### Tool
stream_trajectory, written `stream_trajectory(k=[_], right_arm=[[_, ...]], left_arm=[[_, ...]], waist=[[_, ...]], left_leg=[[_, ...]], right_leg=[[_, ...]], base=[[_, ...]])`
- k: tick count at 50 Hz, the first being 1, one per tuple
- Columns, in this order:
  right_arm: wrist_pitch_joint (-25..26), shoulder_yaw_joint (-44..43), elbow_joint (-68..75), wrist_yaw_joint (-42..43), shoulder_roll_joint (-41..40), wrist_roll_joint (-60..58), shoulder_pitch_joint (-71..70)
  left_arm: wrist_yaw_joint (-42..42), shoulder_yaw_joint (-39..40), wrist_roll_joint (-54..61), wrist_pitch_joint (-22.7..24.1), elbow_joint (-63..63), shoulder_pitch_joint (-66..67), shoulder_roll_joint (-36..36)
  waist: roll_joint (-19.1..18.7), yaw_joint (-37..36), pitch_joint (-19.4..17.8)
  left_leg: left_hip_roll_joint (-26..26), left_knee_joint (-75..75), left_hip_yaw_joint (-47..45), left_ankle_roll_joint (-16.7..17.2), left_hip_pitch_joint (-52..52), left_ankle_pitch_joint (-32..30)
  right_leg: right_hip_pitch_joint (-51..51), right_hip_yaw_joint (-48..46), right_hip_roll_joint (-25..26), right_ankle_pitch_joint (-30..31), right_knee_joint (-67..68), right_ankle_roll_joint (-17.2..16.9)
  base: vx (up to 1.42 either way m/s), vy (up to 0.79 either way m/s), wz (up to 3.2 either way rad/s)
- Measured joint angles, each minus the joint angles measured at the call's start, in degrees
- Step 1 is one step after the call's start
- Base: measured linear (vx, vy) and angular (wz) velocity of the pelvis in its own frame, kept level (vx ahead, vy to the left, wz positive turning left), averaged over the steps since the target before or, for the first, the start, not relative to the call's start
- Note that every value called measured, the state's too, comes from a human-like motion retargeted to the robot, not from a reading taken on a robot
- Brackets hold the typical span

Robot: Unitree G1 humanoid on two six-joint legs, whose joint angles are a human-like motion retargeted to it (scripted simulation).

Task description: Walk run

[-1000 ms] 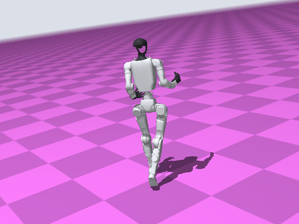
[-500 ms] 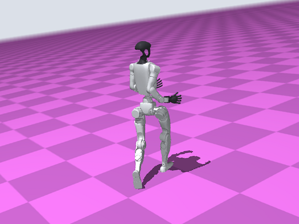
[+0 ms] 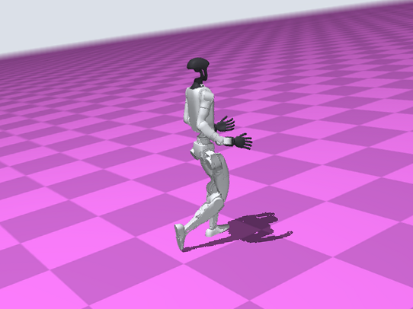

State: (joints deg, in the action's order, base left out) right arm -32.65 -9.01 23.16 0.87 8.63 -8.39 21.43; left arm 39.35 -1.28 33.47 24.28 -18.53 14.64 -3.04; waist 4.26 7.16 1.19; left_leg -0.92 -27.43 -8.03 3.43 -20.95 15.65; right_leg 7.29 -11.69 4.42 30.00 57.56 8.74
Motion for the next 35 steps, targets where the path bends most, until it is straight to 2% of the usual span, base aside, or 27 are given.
stream_trajectory(k=[2, 3, 5, 7, 8, 10, 11, 13, 14, 15, 16, 17, 18, 19, 20, 21, 22, 23, 25, 26, 27, 28, 30, 33, 35], right_arm=[[-0.3, 0.7, 3.3, 1.7, -1.9, -2.1, 2.6], [-0.6, 1.1, 4.7, 1.8, -2.3, -2.2, 4.1], [-1.3, 2.0, 6.9, 0.6, -2.6, -1.0, 7.4], [-2.2, 3.2, 7.8, -1.4, -2.4, 1.0, 11.4], [-2.6, 3.6, 7.8, -2.0, -2.2, 1.7, 13.5], [-3.3, 2.8, 7.3, -2.4, -2.3, 1.1, 16.9], [-3.3, 1.6, 7.0, -2.0, -2.9, -0.4, 17.6], [-2.7, -0.9, 6.4, -0.2, -5.0, -3.4, 18.1], [-2.1, -2.0, 6.1, 1.2, -6.3, -4.5, 17.6], [-1.5, -3.0, 5.8, 2.7, -7.7, -5.4, 16.8], [-1.0, -3.8, 5.3, 4.1, -9.0, -5.4, 15.8], [-0.6, -4.5, 5.0, 5.6, -10.2, -5.1, 14.4], [0.0, -5.0, 4.8, 7.4, -11.2, -4.3, 12.1], [0.1, -5.2, 4.3, 9.3, -11.9, -3.1, 9.9], [-0.2, -5.4, 3.6, 11.3, -12.5, -1.6, 7.8], [-1.0, -4.4, 3.1, 14.3, -12.4, 0.2, 5.7], [-1.9, -3.7, 2.8, 17.3, -12.3, 1.8, 3.2], [-2.7, -3.5, 2.9, 20.2, -12.3, 3.3, 0.0], [-3.7, -4.7, 2.7, 20.9, -10.8, 6.6, -8.1], [-3.8, -2.8, 1.2, 19.3, -9.7, 8.3, -10.9], [-3.9, -1.2, -0.6, 17.5, -8.4, 10.1, -13.4], [-3.9, 0.3, -2.9, 15.3, -6.5, 12.2, -15.0], [-4.0, 1.4, -6.9, 11.7, -2.1, 14.0, -17.8], [-2.6, 2.5, -10.3, 9.5, 4.6, 10.3, -18.2], [0.2, 1.7, -10.3, 8.7, 7.6, 3.8, -14.6]], left_arm=[[-0.1, -0.7, 1.7, -0.4, -0.3, -3.8, -1.6], [-0.3, -1.0, 2.5, -0.4, -0.5, -5.8, -2.0], [-1.1, -1.4, 3.9, -0.1, -0.9, -9.2, -2.6], [-1.5, -1.4, 4.9, 0.4, -1.0, -10.8, -2.8], [-1.5, -1.4, 5.4, 0.6, -1.0, -10.9, -2.8], [-1.3, -0.7, 6.3, 0.4, -1.1, -10.1, -2.4], [-1.2, -0.1, 6.7, 0.1, -1.5, -9.3, -1.8], [-0.6, 1.0, 7.5, -0.8, -2.6, -7.4, -0.6], [0.0, 1.7, 7.6, -1.3, -3.1, -6.3, 0.0], [0.7, 2.6, 7.7, -1.7, -3.7, -5.2, 0.6], [1.4, 3.6, 7.5, -2.0, -4.0, -3.8, 1.1], [2.0, 4.7, 7.3, -2.2, -4.4, -2.6, 1.4], [2.5, 5.7, 7.2, -2.4, -4.7, -1.7, 1.4], [2.9, 6.4, 7.0, -2.6, -4.8, -0.9, 1.1], [3.2, 7.0, 6.8, -2.8, -4.8, -0.2, 0.8], [4.5, 8.0, 6.4, -3.3, -4.2, 1.0, 0.3], [5.9, 8.8, 5.8, -3.8, -3.8, 2.1, -0.1], [7.2, 9.2, 4.7, -4.4, -3.5, 3.1, -0.4], [8.9, 10.7, 3.0, -6.5, -3.3, 2.9, -0.2], [8.8, 11.4, 3.0, -7.3, -2.9, 3.1, -0.2], [8.6, 12.2, 2.8, -7.7, -2.3, 3.5, -0.3], [8.4, 13.1, 2.5, -7.5, -1.3, 4.5, -0.3], [8.3, 15.0, 1.6, -6.3, 0.2, 6.2, 0.2], [8.2, 15.4, 0.3, -5.2, 0.5, 8.5, 0.2], [7.7, 14.3, 0.2, -4.3, -0.5, 9.2, -0.2]], waist=[[-4.8, 0.3, 0.1], [-5.7, 1.1, -0.2], [-6.2, 4.0, -1.0], [-6.6, 6.7, -0.4], [-7.1, 8.7, -0.2], [-7.9, 13.1, 0.4], [-8.4, 15.3, 0.9], [-10.0, 19.6, 1.6], [-11.0, 21.0, 2.1], [-11.9, 21.9, 2.7], [-12.6, 21.9, 2.6], [-13.2, 21.4, 2.1], [-13.5, 20.0, 1.0], [-13.8, 18.7, 0.7], [-14.1, 17.4, 0.8], [-12.4, 16.3, 1.6], [-10.9, 15.4, 2.2], [-9.5, 15.2, 2.2], [-5.4, 9.2, 2.7], [-5.3, 8.9, 2.6], [-5.5, 8.1, 2.3], [-6.7, 6.5, 1.5], [-7.2, -0.7, 1.0], [-3.1, -9.9, 1.0], [-0.2, -12.9, -0.1]], left_leg=[[-5.8, -0.3, 0.4, 1.2, 2.4, 2.9], [-6.3, -1.7, -0.1, 1.4, 3.4, 4.7], [-6.2, -3.4, -0.3, 2.0, 5.2, 7.1], [-4.4, 0.7, -2.0, 1.4, 9.1, 6.3], [-3.0, 3.8, -2.0, 0.7, 11.8, 5.0], [-0.1, 10.4, -1.3, 0.3, 17.3, -0.5], [1.1, 13.4, -0.5, 1.4, 20.0, -5.6], [2.3, 17.5, 2.1, 4.7, 24.7, -18.5], [2.4, 18.3, 2.6, 6.5, 26.3, -26.8], [2.3, 18.8, 2.5, 8.1, 27.7, -35.6], [1.8, 14.6, 1.4, 10.2, 27.8, -41.6], [0.7, 8.0, -1.0, 11.6, 27.2, -45.6], [-1.5, -3.3, -5.9, 11.6, 25.2, -45.6], [-2.1, -10.1, -6.5, 11.6, 24.6, -45.6], [-1.9, -14.8, -4.9, 11.6, 24.7, -45.6], [3.0, -16.0, -2.1, 11.5, 23.2, -45.6], [6.3, -18.1, 0.3, 10.9, 21.1, -45.2], [6.6, -22.1, 2.2, 9.3, 17.6, -44.0], [6.1, -33.9, 0.8, 0.6, 6.5, -34.6], [5.2, -35.8, 0.5, -5.9, 1.7, -28.9], [3.1, -37.8, 0.2, -11.4, -3.6, -23.3], [-1.2, -40.1, 0.0, -14.8, -10.0, -18.0], [-9.1, -38.9, -5.0, -17.7, -20.3, -12.4], [-6.0, -21.1, -7.4, -11.1, -26.6, -10.3], [-3.4, -5.2, -6.3, -3.6, -25.6, -11.7]], right_leg=[[7.1, -2.9, 5.4, -4.4, 0.8, 0.2], [11.5, -3.3, 6.8, -8.0, 2.7, -0.3], [21.5, -2.0, 9.1, -17.9, 5.8, -4.4], [28.8, -5.3, 2.2, -26.6, 3.6, -5.9], [31.2, -8.0, -2.0, -28.8, 0.4, -5.8], [34.5, -13.8, -10.0, -31.3, -7.3, -4.6], [35.8, -15.0, -11.9, -31.8, -12.0, -5.1], [38.6, -13.1, -12.6, -33.2, -21.6, -7.4], [39.1, -12.1, -12.0, -34.3, -25.9, -7.4], [39.2, -11.7, -11.5, -35.4, -30.0, -6.7], [37.3, -14.3, -12.3, -35.8, -32.6, -5.7], [35.7, -16.4, -12.6, -35.5, -33.9, -3.3], [34.5, -17.5, -12.0, -33.7, -32.4, 2.3], [32.9, -16.8, -11.2, -35.4, -30.4, 5.0], [30.9, -15.3, -10.1, -38.7, -28.0, 6.3], [30.5, -9.7, -9.8, -43.0, -24.3, 6.3], [30.0, -5.6, -10.1, -46.5, -21.0, 6.3], [29.6, -4.2, -11.7, -48.4, -18.5, 6.3], [27.6, 2.9, -10.0, -52.4, -16.5, 6.3], [25.6, 4.1, -8.1, -53.3, -17.3, 6.3], [23.4, 5.2, -5.7, -53.4, -18.8, 6.3], [20.8, 6.1, -2.4, -51.9, -21.5, 6.3], [14.3, 12.0, 3.9, -46.3, -29.5, 6.3], [4.3, 20.0, 6.8, -28.7, -38.6, 6.3], [-3.8, 16.6, 4.9, -11.4, -43.1, 6.3]], base=[[1.08, -0.43, -0.73], [0.90, -0.39, -0.41], [1.09, -0.45, -0.05], [1.08, -0.36, -0.06], [1.15, -0.44, 0.24], [1.32, -0.64, 0.45], [1.22, -0.60, 0.45], [1.12, -0.56, 0.33], [1.29, -0.77, -0.14], [1.38, -0.79, -0.78], [1.41, -0.69, -1.31], [1.45, -0.49, -2.03], [1.63, -0.32, -2.35], [1.84, -0.12, -2.43], [1.85, -0.31, -2.15], [1.72, -0.56, -1.79], [1.49, -0.83, -1.04], [1.46, -0.83, -1.04], [1.45, -0.82, -1.89], [1.36, -0.67, -2.18], [1.37, -0.57, -2.04], [1.58, -0.64, -2.67], [1.71, -0.66, -3.63], [1.71, -0.74, -3.02], [2.31, -1.19, -1.48]])
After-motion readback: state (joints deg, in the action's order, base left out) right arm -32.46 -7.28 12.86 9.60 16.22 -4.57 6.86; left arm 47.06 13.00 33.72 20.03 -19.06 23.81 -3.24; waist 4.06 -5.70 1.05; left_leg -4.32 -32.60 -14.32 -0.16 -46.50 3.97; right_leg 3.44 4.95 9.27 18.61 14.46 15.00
